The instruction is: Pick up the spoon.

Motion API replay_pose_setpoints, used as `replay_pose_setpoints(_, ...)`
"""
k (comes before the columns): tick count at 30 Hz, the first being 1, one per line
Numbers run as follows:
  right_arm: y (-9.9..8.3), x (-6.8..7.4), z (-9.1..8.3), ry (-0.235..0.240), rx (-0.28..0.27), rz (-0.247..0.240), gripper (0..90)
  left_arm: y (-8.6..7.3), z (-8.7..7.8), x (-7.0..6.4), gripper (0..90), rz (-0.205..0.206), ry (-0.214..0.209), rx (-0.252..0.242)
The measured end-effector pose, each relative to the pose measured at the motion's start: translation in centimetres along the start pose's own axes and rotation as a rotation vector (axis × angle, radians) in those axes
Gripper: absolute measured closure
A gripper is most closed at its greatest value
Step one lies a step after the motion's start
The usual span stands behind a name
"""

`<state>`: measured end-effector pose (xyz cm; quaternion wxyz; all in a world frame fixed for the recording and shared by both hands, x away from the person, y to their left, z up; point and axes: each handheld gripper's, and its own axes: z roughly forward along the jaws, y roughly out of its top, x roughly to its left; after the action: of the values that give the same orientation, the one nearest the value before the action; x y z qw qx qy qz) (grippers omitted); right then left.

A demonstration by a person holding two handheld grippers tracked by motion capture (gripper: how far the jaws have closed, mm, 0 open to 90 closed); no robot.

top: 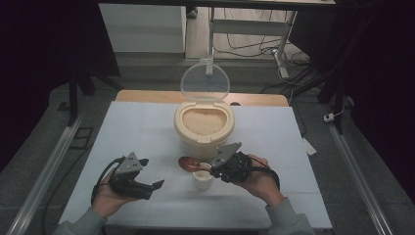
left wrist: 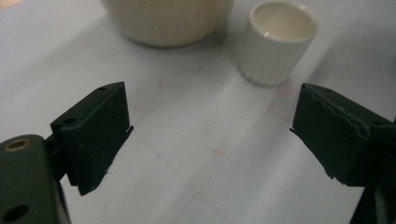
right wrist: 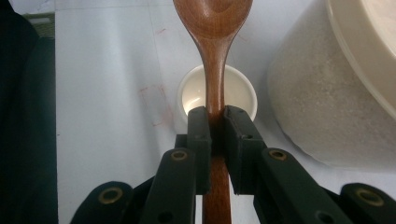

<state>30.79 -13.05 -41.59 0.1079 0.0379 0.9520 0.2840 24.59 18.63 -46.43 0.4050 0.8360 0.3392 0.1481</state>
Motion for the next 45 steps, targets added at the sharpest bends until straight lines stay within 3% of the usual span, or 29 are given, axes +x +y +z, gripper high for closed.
replay_pose_setpoints(14, 0.1, 0.2, 0.2, -0.009, 0.013, -0.004, 80.6, 5.1, 0.2, -2.5, 13.8, 0.121, -0.038, -0.054)
replay_pose_setpoints(23, 0.2, 0.3, 0.4, -0.002, 0.018, -0.011, 80.6, 7.8, 1.3, -4.2, 16.2, 0.213, -0.047, -0.023)
replay_pose_setpoints(28, 0.2, 0.4, 0.6, -0.002, 0.023, -0.017, 80.6, 8.7, 2.2, -4.7, 19.3, 0.254, -0.057, 0.022)
replay_pose_setpoints(38, 0.5, 0.8, 1.4, 0.006, 0.036, -0.036, 80.6, 10.0, 4.4, -6.2, 29.0, 0.385, -0.082, 0.15)
replay_pose_setpoints(45, 0.8, 1.3, 1.8, 0.016, 0.04, -0.068, 80.5, 10.3, 5.9, -6.5, 38.6, 0.433, -0.111, 0.232)
